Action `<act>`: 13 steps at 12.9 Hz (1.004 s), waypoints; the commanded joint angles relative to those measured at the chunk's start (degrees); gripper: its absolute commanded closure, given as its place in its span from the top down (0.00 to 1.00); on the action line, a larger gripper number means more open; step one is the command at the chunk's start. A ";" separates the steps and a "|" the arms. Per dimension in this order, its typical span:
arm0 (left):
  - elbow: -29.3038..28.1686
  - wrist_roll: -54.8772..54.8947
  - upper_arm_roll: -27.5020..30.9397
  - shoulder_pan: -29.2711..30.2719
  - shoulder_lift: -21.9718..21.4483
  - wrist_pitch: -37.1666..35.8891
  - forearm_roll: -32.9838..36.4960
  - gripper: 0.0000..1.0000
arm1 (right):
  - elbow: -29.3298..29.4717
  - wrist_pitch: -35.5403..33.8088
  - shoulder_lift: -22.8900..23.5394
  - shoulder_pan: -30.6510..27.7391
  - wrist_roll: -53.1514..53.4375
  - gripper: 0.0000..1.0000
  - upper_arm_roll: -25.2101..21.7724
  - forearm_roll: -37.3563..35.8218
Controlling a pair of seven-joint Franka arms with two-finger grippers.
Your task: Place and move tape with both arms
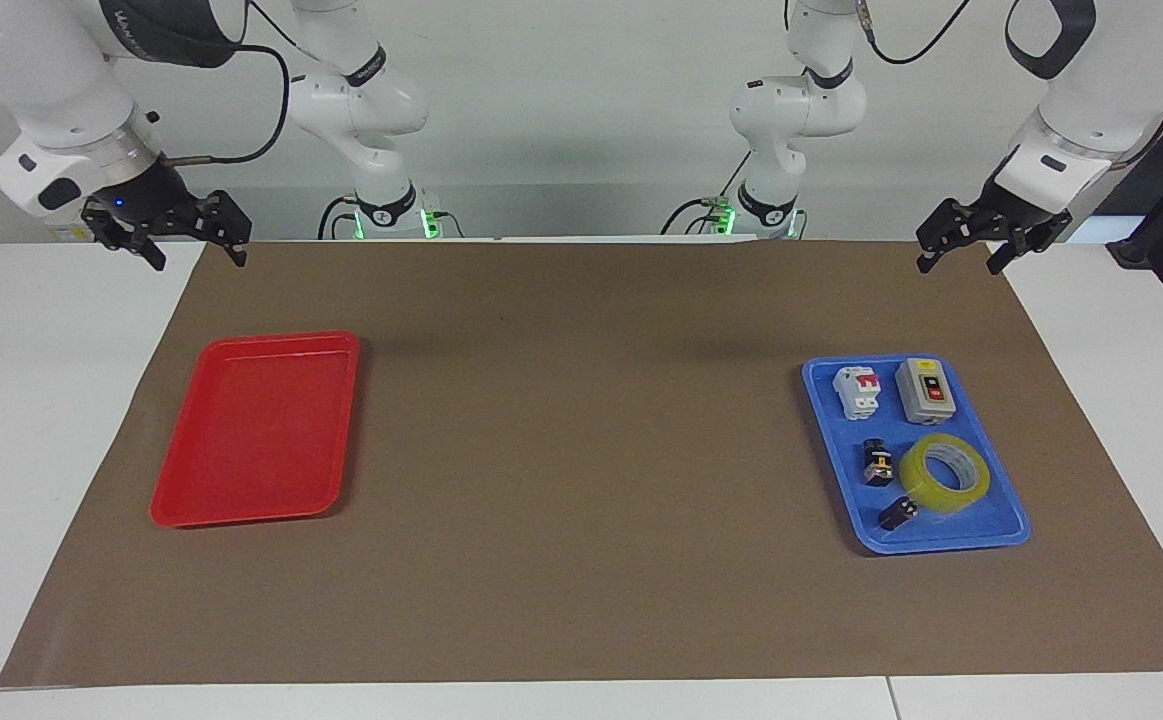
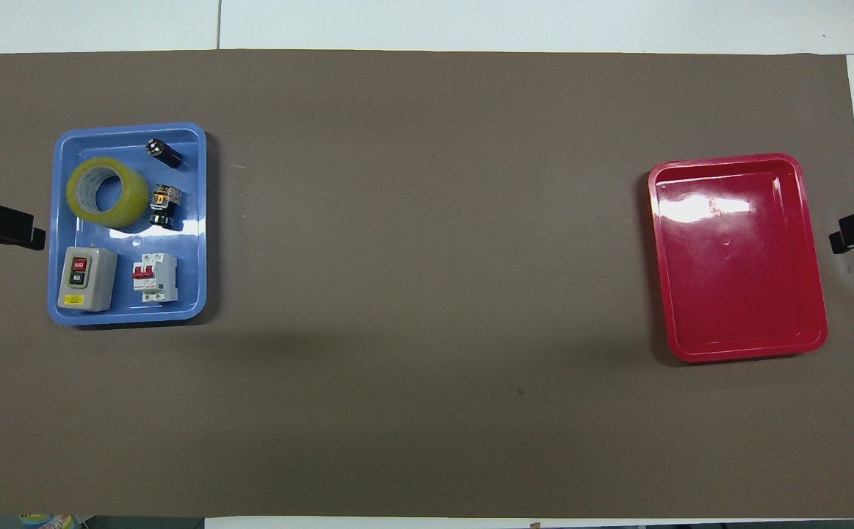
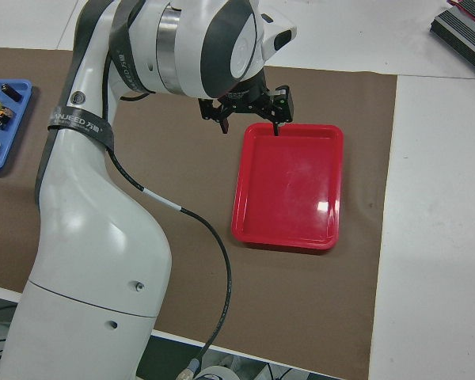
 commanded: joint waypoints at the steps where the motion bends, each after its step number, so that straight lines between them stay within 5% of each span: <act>1: -1.76 0.58 0.35 -0.46 -1.49 1.03 -0.36 1.00 | 0.54 -0.49 0.12 -0.59 -0.01 1.00 0.16 0.97; 13: -6.07 0.67 0.44 0.24 -2.81 7.52 -0.45 1.00 | 0.63 -0.57 0.12 -0.51 -0.01 1.00 0.16 0.97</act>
